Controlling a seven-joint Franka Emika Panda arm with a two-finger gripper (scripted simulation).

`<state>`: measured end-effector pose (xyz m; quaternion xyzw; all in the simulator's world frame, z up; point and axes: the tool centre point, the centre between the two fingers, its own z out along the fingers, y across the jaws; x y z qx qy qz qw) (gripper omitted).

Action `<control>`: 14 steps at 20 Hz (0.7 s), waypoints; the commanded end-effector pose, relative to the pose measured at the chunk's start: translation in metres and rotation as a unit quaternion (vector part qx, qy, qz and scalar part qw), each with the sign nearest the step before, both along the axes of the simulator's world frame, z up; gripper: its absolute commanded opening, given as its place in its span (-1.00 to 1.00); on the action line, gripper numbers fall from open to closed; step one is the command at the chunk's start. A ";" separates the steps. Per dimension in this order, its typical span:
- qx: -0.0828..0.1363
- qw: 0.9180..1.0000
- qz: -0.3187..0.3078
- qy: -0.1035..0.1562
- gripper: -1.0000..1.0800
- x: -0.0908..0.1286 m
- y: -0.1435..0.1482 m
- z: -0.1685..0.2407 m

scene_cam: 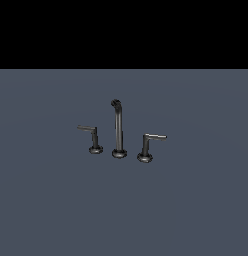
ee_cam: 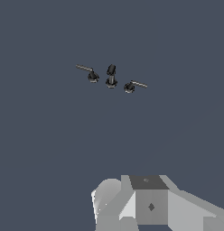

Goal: Turn on the faucet by rotating a designated handle.

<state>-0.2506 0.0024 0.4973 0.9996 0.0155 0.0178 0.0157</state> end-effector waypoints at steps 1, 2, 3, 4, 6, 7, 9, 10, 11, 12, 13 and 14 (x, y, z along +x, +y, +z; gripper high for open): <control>0.000 1.000 0.000 0.000 -1.00 0.000 0.000 0.000; 0.000 1.000 0.000 0.000 -1.00 0.000 0.000 0.000; 0.002 1.000 -0.002 0.001 -1.00 0.000 -0.001 0.000; 0.003 1.000 -0.004 0.001 -1.00 -0.001 -0.003 0.000; 0.009 1.000 -0.012 0.004 -1.00 -0.003 -0.007 -0.001; 0.013 1.000 -0.016 0.005 -1.00 -0.004 -0.010 -0.002; 0.019 1.000 -0.023 0.007 -1.00 -0.006 -0.014 -0.002; 0.021 0.999 -0.025 0.008 -1.00 -0.006 -0.015 -0.003; 0.022 0.999 -0.026 0.008 -1.00 -0.007 -0.016 -0.003; 0.022 0.999 -0.026 0.008 -1.00 -0.007 -0.015 -0.003; 0.021 0.999 -0.026 0.008 -1.00 -0.006 -0.015 -0.003; 0.020 0.999 -0.025 0.008 -1.00 -0.006 -0.015 -0.003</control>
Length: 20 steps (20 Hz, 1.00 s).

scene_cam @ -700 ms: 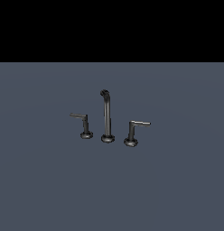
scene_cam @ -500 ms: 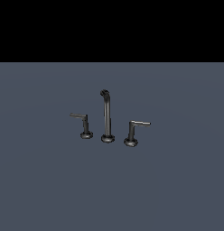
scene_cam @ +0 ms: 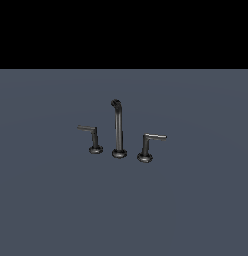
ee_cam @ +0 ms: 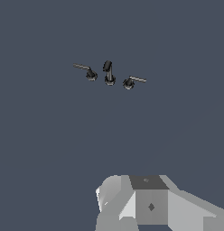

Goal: Turn on the faucet by rotating a designated handle.

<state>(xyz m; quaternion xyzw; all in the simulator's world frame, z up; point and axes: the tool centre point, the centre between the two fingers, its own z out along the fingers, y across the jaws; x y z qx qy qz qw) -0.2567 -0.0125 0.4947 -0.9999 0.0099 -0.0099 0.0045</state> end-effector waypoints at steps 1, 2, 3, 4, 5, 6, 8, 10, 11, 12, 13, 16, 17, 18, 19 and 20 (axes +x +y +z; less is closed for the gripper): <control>0.000 1.000 0.000 0.000 -1.00 0.000 0.000 0.000; 0.001 1.000 -0.001 0.000 -1.00 0.001 0.000 0.000; 0.003 1.000 -0.003 0.001 -1.00 0.002 0.001 -0.001; 0.004 1.000 -0.005 0.001 -1.00 0.003 0.001 -0.001; 0.006 1.000 -0.007 0.002 -1.00 0.005 0.002 -0.002; 0.009 1.000 -0.010 0.002 -1.00 0.007 0.003 -0.003; 0.014 1.000 -0.017 0.004 -1.00 0.012 0.004 -0.005; 0.021 0.999 -0.025 0.006 -1.00 0.018 0.007 -0.007; 0.025 0.999 -0.030 0.007 -1.00 0.021 0.008 -0.009; 0.029 0.999 -0.036 0.008 -1.00 0.025 0.009 -0.011; 0.033 0.998 -0.042 0.010 -1.00 0.029 0.011 -0.013; 0.048 0.997 -0.064 0.016 -1.00 0.043 0.017 -0.019; 0.053 0.996 -0.073 0.019 -1.00 0.049 0.019 -0.022; 0.058 0.995 -0.082 0.022 -1.00 0.054 0.021 -0.025; 0.064 0.993 -0.092 0.025 -1.00 0.060 0.024 -0.029; 0.069 0.992 -0.103 0.029 -1.00 0.066 0.027 -0.032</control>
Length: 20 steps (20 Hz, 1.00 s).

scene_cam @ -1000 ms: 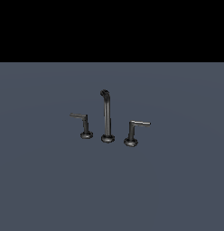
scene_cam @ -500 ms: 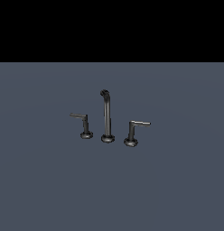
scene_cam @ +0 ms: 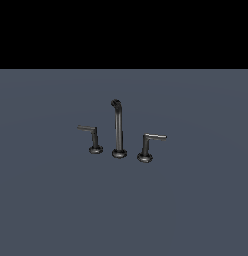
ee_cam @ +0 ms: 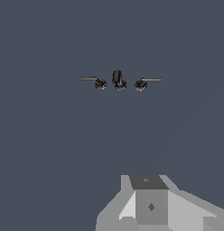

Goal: Turn on the faucet by rotating a designated handle.

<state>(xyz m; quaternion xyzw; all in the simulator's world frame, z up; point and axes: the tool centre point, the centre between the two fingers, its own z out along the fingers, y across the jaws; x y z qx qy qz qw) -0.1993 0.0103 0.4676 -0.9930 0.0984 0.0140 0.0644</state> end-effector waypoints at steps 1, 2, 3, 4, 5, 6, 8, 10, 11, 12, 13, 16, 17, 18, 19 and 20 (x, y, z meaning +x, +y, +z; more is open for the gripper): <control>0.014 0.999 -0.027 0.009 -1.00 0.015 0.007 -0.009; 0.019 0.999 -0.039 0.014 -1.00 0.022 0.010 -0.014; 0.025 0.998 -0.051 0.018 -1.00 0.029 0.013 -0.018; 0.029 0.997 -0.064 0.023 -1.00 0.035 0.016 -0.023; 0.034 0.996 -0.077 0.028 -1.00 0.041 0.019 -0.028; 0.038 0.995 -0.089 0.033 -1.00 0.048 0.022 -0.033; 0.045 0.991 -0.116 0.043 -1.00 0.060 0.028 -0.043; 0.051 0.987 -0.142 0.053 -1.00 0.072 0.034 -0.054; 0.054 0.985 -0.156 0.058 -1.00 0.078 0.037 -0.060; 0.056 0.982 -0.169 0.063 -1.00 0.084 0.041 -0.065; 0.057 0.979 -0.183 0.068 -1.00 0.090 0.044 -0.071; 0.060 0.969 -0.225 0.083 -1.00 0.106 0.053 -0.090; 0.061 0.965 -0.239 0.088 -1.00 0.112 0.056 -0.096; 0.061 0.961 -0.253 0.092 -1.00 0.117 0.059 -0.103; 0.060 0.957 -0.267 0.097 -1.00 0.122 0.061 -0.110; 0.060 0.953 -0.281 0.101 -1.00 0.127 0.064 -0.116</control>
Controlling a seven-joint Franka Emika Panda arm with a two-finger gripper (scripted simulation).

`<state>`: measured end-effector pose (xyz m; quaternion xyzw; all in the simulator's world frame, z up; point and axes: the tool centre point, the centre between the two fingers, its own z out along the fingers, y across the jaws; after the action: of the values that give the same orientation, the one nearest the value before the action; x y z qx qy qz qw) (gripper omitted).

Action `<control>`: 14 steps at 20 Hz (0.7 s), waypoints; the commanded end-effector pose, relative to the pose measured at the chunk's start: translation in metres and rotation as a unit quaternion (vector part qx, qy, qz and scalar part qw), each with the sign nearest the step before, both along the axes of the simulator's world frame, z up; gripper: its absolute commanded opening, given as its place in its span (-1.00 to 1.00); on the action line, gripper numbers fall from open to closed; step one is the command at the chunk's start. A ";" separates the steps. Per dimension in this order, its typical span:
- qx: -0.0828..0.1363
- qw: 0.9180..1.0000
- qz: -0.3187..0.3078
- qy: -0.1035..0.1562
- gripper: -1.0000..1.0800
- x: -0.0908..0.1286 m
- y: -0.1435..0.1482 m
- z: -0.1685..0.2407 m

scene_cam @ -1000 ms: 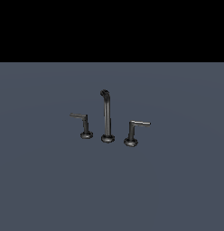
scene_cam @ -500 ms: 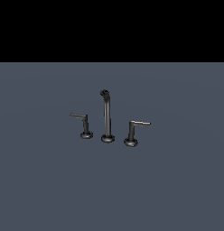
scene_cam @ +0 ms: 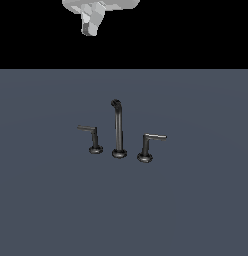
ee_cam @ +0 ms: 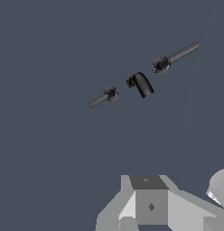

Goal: Turn on the faucet by rotating a designated handle.

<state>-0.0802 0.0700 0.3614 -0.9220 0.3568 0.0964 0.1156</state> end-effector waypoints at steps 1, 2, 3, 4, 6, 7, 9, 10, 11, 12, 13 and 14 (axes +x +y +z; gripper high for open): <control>-0.001 0.999 -0.037 0.014 -1.00 0.013 0.007 -0.017; -0.002 0.998 -0.051 0.019 -1.00 0.017 0.010 -0.024; -0.004 0.998 -0.066 0.025 -1.00 0.022 0.013 -0.031; -0.006 0.996 -0.080 0.030 -1.00 0.027 0.015 -0.038; -0.010 0.993 -0.110 0.039 -1.00 0.035 0.021 -0.053; -0.013 0.991 -0.124 0.044 -1.00 0.040 0.023 -0.060; -0.019 0.987 -0.153 0.052 -1.00 0.048 0.028 -0.075; -0.023 0.984 -0.168 0.056 -1.00 0.052 0.030 -0.083; -0.027 0.981 -0.182 0.060 -1.00 0.055 0.032 -0.090; -0.031 0.978 -0.197 0.063 -1.00 0.059 0.034 -0.098; -0.035 0.975 -0.211 0.066 -1.00 0.062 0.036 -0.105; -0.039 0.971 -0.226 0.069 -1.00 0.066 0.038 -0.113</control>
<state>-0.0198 0.1046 0.2599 -0.8253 0.5465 0.1183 0.0790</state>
